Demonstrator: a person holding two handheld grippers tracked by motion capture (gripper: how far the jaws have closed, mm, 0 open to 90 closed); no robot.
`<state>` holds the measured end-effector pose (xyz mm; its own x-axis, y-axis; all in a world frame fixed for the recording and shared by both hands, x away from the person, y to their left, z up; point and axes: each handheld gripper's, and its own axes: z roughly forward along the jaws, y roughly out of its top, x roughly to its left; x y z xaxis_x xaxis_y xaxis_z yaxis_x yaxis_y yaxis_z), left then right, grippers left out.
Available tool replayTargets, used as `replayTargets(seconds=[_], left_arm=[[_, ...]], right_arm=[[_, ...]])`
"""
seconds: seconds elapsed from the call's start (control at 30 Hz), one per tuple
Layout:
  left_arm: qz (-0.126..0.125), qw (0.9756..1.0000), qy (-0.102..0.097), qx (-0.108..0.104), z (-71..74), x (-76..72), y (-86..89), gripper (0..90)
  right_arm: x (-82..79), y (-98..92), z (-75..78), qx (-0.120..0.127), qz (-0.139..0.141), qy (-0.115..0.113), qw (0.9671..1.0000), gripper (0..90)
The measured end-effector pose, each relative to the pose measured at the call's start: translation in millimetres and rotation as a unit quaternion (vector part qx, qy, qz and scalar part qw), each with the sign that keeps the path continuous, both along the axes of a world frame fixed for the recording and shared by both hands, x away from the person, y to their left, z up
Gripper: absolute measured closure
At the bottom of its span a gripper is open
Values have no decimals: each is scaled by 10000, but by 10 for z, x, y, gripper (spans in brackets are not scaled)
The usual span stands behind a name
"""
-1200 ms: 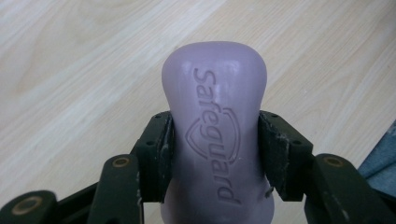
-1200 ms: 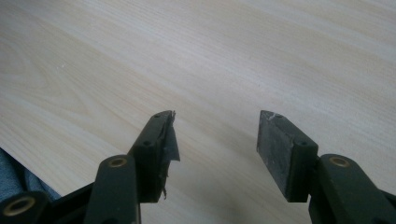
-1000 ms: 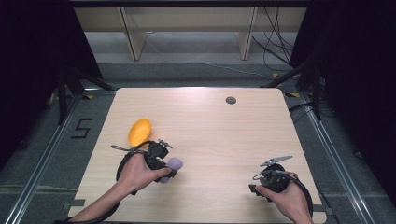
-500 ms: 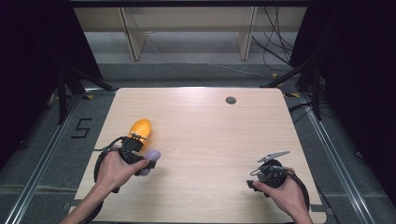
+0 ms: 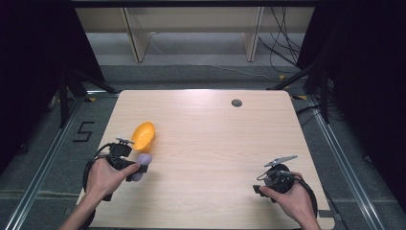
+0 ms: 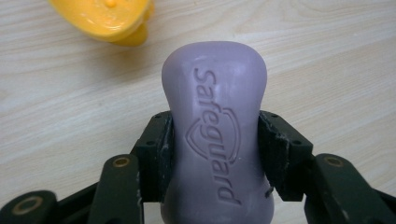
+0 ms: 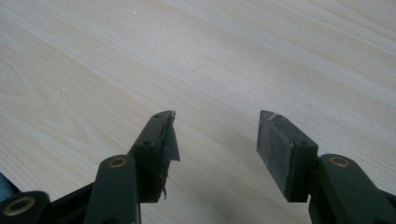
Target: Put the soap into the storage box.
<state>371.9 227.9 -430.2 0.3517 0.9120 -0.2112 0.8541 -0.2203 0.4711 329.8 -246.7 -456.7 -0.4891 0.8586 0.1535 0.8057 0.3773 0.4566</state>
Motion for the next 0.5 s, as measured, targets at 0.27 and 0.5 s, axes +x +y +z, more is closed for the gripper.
replayTargets(seconds=[0.27,0.5], left_arm=[[189,9998,-44,-61,0,-52,153,479],[379,9991,-132,-98,28,-77,275,479]], right_arm=[[-13,-3,12,24,-48,56,10000,463],[-12,5,13,31,-48,65,10000,462]])
